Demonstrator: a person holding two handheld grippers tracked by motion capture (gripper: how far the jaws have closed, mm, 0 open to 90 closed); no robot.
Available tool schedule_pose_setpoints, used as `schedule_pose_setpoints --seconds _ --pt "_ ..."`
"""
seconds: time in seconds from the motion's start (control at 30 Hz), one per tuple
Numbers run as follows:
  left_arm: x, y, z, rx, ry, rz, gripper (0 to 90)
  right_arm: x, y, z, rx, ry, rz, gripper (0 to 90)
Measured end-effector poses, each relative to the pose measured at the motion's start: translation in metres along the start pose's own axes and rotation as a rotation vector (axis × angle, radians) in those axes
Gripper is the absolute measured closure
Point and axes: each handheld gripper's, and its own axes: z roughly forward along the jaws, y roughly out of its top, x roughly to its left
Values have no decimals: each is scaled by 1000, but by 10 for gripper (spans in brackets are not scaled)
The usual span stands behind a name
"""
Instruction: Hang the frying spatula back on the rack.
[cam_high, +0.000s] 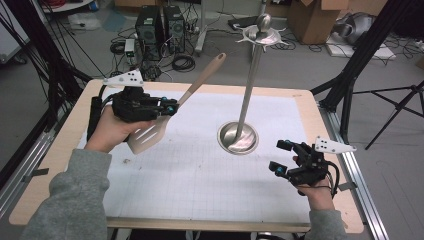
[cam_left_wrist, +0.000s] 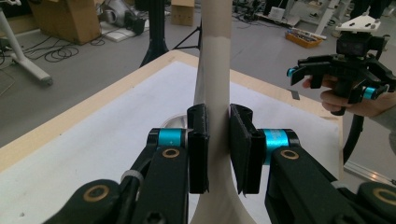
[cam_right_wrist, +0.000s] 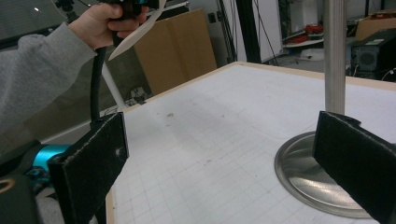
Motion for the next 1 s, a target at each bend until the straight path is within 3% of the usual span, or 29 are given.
schedule_pose_setpoints --seconds 0.23,0.5,1.0 --pt "-1 10 -2 -23 -31 17 775 1 1 -2 -6 0 -5 26" --pt "-1 17 -6 -65 -29 14 775 1 1 -1 -5 2 -3 26" --pt "-5 27 0 -66 -43 19 775 1 1 -2 -13 3 1 26"
